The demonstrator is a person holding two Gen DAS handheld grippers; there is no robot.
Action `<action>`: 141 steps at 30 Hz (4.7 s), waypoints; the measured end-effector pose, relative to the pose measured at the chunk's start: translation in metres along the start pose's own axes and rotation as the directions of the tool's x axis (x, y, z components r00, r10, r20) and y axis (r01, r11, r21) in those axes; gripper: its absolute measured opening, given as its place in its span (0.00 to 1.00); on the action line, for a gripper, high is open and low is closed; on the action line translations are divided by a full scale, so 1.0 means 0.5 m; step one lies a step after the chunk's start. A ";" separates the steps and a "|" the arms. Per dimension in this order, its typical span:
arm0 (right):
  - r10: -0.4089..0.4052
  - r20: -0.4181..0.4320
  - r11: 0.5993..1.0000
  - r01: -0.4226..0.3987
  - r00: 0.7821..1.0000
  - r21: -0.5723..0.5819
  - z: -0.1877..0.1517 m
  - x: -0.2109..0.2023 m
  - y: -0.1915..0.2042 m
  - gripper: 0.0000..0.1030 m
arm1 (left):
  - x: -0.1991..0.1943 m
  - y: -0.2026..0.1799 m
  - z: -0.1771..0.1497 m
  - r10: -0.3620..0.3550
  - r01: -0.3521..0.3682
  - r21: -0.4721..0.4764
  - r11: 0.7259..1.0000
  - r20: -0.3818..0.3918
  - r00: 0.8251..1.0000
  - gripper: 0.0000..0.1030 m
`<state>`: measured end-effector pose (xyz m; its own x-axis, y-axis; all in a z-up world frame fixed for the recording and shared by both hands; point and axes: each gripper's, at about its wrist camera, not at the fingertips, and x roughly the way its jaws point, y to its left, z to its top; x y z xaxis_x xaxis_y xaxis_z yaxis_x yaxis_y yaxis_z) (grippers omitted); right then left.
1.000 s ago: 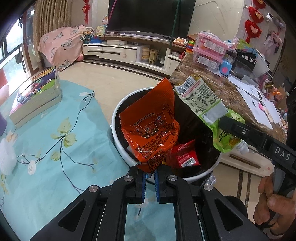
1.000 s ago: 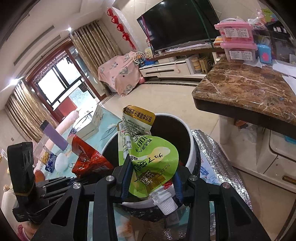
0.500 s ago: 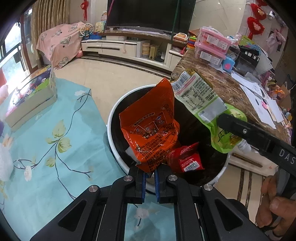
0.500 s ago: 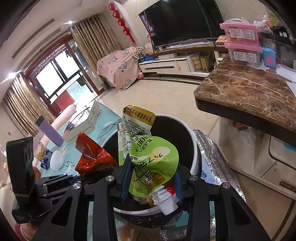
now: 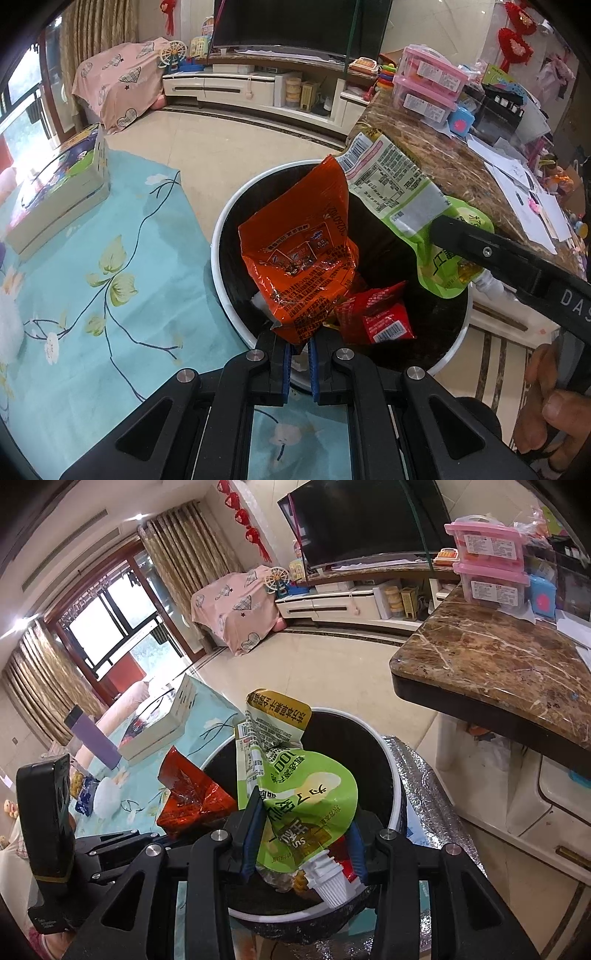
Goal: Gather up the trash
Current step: 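Carry the green pouch and orange wrapper over the bin and open both grippers, then move both open grippers back toward the table, then grasp the white foam net with the right gripper while the left grasps the blue wrapper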
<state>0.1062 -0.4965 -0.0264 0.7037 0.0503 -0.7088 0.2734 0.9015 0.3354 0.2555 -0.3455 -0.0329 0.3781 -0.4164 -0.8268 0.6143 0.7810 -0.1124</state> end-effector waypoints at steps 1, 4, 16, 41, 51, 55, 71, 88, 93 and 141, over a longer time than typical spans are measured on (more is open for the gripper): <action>-0.001 -0.002 1.000 0.001 1.000 0.001 0.001 0.001 -0.001 0.40 | 0.000 0.000 0.000 0.000 0.000 0.001 1.000 -0.002 1.000 0.08; -0.004 -0.007 1.000 0.004 1.000 0.004 0.002 0.006 -0.003 0.41 | 0.000 0.002 0.001 -0.007 0.007 0.002 1.000 -0.005 1.000 0.11; 0.015 0.017 0.999 -0.015 1.000 0.036 0.000 -0.011 -0.006 0.56 | -0.060 0.011 -0.038 0.011 -0.011 -0.003 1.000 0.080 0.997 0.47; 0.178 0.016 0.980 -0.175 0.984 -0.096 -0.111 -0.012 0.235 0.91 | -0.284 0.250 -0.339 0.281 -0.188 -0.391 0.901 0.196 0.940 0.64; 0.228 -0.084 0.958 -0.238 0.970 -0.159 -0.179 0.053 0.336 0.92 | -0.332 0.295 -0.402 0.360 -0.250 -0.470 0.846 0.158 0.919 0.64; 0.237 -0.104 0.950 -0.253 0.966 -0.184 -0.193 0.071 0.365 0.92 | -0.346 0.311 -0.411 0.389 -0.278 -0.494 0.824 0.136 0.911 0.72; 0.274 -0.170 0.919 -0.310 0.946 -0.244 -0.222 0.134 0.474 0.92 | -0.385 0.434 -0.462 0.464 -0.325 -0.587 0.742 0.098 0.881 0.73; 0.278 -0.235 0.893 -0.341 0.931 -0.294 -0.212 0.229 0.588 0.92 | -0.326 0.580 -0.399 0.487 -0.371 -0.572 0.732 0.057 0.871 0.73; 0.277 -0.254 0.889 -0.348 0.927 -0.298 -0.200 0.262 0.613 0.92 | -0.307 0.613 -0.367 0.485 -0.377 -0.560 0.738 0.052 0.873 0.73; 0.267 -0.235 0.924 -0.318 0.934 -0.214 -0.140 0.317 0.571 0.46 | -0.198 0.603 -0.295 0.419 -0.320 -0.526 0.788 0.077 0.905 0.15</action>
<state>0.2499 -0.2012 -0.0862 0.5762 0.3891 -0.7188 -0.1113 0.9086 0.4026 0.3010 -0.0003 -0.0664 0.6529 -0.0854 -0.7526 -0.0016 0.9935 -0.1141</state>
